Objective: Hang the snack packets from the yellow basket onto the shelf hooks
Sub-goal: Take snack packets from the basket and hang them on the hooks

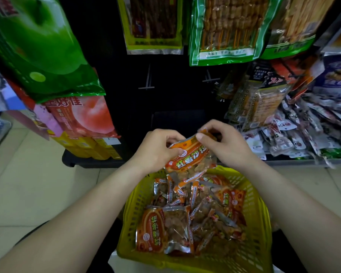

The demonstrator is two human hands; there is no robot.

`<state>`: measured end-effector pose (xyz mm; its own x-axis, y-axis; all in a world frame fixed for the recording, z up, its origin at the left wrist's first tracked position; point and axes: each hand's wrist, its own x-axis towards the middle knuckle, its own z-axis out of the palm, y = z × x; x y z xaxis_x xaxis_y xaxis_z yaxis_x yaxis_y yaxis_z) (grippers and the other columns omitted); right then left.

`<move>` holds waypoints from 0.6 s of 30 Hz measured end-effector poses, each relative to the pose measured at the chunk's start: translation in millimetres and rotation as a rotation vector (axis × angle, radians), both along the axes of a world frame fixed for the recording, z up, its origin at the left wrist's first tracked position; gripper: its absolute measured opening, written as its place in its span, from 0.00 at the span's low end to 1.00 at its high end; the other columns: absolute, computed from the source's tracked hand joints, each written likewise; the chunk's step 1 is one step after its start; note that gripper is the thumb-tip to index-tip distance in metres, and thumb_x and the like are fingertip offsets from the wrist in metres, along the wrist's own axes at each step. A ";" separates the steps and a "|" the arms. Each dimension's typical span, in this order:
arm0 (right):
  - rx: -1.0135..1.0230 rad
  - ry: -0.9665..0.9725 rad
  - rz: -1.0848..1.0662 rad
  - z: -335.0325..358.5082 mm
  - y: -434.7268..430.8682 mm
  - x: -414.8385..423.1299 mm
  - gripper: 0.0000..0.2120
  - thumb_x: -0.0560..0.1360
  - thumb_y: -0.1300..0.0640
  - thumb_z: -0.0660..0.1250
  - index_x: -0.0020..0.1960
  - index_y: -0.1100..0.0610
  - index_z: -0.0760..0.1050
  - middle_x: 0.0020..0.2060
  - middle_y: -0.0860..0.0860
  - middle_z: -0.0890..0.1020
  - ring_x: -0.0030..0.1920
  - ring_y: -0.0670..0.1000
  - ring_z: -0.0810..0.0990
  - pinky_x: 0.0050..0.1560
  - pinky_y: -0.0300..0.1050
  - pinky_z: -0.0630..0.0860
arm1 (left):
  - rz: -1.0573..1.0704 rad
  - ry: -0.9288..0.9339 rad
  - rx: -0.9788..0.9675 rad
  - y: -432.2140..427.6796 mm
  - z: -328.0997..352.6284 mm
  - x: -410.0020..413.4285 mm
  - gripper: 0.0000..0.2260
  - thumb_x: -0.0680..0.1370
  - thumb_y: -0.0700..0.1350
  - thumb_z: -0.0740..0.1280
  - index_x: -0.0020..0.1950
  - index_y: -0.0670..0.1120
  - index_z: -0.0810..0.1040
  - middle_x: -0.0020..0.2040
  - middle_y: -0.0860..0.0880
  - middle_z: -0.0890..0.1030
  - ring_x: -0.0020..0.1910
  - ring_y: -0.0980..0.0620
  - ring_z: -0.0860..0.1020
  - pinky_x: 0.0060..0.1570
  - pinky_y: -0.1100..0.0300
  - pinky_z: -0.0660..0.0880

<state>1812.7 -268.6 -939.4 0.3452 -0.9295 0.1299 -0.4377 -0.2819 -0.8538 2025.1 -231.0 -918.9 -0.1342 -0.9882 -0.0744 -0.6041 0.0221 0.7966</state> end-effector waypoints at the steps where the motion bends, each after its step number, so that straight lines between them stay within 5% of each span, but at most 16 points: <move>1: -0.024 -0.001 -0.002 2.8 -0.3 0.9 0.03 0.77 0.47 0.68 0.46 0.44 0.77 0.42 0.43 0.82 0.45 0.42 0.80 0.43 0.40 0.73 | -0.001 -0.002 0.000 -0.5 0.4 -1.1 0.11 0.75 0.43 0.76 0.47 0.59 0.82 0.46 0.56 0.85 0.46 0.63 0.83 0.44 0.61 0.82; 5: -0.043 -0.027 -0.078 6.6 -5.5 -2.8 0.04 0.78 0.53 0.68 0.44 0.48 0.79 0.39 0.46 0.83 0.42 0.44 0.81 0.40 0.44 0.76 | 0.079 0.032 -0.051 -2.8 3.5 -0.5 0.09 0.74 0.44 0.76 0.45 0.58 0.82 0.40 0.55 0.85 0.41 0.62 0.83 0.40 0.65 0.80; 8: 0.001 -0.064 -0.123 4.3 -9.1 -9.7 0.05 0.78 0.51 0.69 0.43 0.48 0.79 0.36 0.44 0.82 0.38 0.43 0.81 0.34 0.37 0.74 | 0.142 -0.001 -0.093 -4.5 4.9 5.0 0.05 0.76 0.47 0.74 0.43 0.56 0.80 0.38 0.56 0.83 0.40 0.63 0.82 0.39 0.67 0.78; 13: 0.054 -0.070 -0.187 -1.2 -12.9 -13.6 0.10 0.77 0.47 0.70 0.40 0.51 0.78 0.34 0.48 0.83 0.36 0.47 0.83 0.34 0.45 0.76 | 0.168 0.014 -0.137 -5.6 6.4 4.3 0.04 0.77 0.44 0.73 0.47 0.52 0.80 0.39 0.57 0.81 0.41 0.70 0.78 0.35 0.76 0.72; 18: 0.059 -0.071 -0.215 -3.8 -15.0 -13.9 0.15 0.75 0.45 0.70 0.40 0.56 0.76 0.34 0.52 0.84 0.35 0.49 0.84 0.34 0.47 0.78 | 0.170 0.067 -0.123 -5.6 8.7 1.9 0.05 0.78 0.42 0.72 0.51 0.51 0.80 0.44 0.57 0.81 0.45 0.62 0.80 0.39 0.73 0.76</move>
